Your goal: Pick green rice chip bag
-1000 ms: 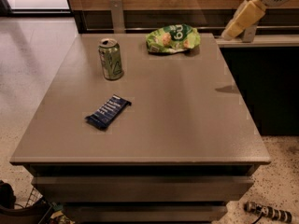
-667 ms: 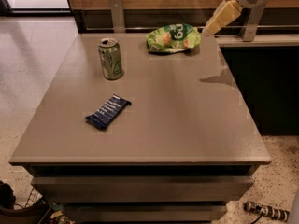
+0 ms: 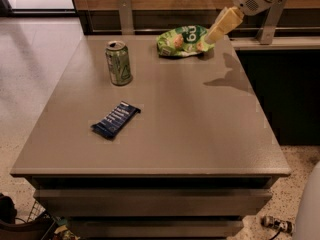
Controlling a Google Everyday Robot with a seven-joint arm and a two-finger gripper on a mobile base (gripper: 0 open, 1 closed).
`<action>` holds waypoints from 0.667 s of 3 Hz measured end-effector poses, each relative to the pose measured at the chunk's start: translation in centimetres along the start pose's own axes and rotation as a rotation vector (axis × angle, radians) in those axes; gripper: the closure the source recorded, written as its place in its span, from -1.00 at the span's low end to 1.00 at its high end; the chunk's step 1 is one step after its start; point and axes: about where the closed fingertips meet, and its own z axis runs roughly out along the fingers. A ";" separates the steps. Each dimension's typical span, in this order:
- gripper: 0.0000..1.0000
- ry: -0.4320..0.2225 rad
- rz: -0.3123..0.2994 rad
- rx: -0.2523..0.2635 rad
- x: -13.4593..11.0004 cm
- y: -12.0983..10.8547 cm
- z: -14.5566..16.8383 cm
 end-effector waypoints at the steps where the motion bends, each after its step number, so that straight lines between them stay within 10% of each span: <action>1: -1.00 -0.032 -0.013 -0.106 -1.5 1.8 6.7; 2: -1.00 -0.060 -0.018 -0.185 -2.7 3.5 11.9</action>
Offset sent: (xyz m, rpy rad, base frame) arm 0.0784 0.1387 -0.1057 0.0807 0.1616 0.2334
